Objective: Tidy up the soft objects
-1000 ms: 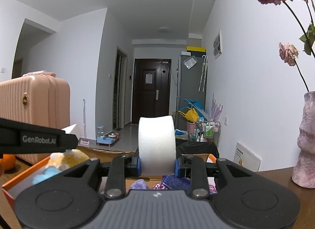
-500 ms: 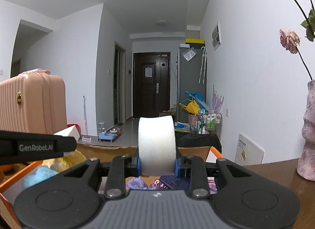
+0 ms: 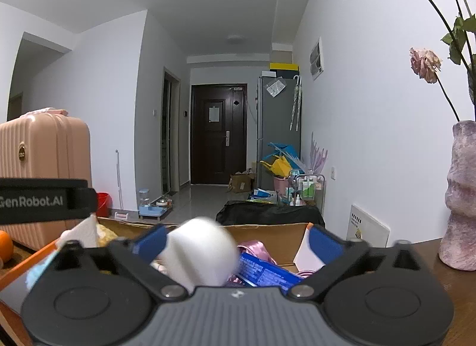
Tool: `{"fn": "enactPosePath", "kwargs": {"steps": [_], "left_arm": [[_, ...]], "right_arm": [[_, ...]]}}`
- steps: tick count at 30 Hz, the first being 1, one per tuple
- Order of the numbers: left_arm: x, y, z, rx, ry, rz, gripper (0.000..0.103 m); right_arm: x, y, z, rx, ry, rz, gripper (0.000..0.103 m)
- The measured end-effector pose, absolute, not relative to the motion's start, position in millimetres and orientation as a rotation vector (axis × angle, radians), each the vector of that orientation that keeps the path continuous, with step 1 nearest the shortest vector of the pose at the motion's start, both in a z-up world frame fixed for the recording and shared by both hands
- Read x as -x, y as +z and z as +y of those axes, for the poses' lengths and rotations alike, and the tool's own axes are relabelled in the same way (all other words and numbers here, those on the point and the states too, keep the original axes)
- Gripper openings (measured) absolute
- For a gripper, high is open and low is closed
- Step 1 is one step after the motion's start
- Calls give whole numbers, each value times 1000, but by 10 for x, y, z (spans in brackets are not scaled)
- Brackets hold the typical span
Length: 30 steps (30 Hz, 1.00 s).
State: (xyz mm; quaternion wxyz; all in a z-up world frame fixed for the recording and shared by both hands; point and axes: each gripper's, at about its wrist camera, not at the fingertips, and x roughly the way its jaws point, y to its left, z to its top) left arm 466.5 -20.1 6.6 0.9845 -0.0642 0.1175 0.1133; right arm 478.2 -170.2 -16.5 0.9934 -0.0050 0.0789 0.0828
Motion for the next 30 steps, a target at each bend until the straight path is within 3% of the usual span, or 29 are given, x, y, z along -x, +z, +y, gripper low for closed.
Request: {"fn": "enactPosePath", "kwargs": {"steps": [30], "left_arm": [[-4465, 34, -118, 150, 263, 259, 103]], "right_arm": [[-4492, -203, -1955, -15, 140, 119, 103]]}}
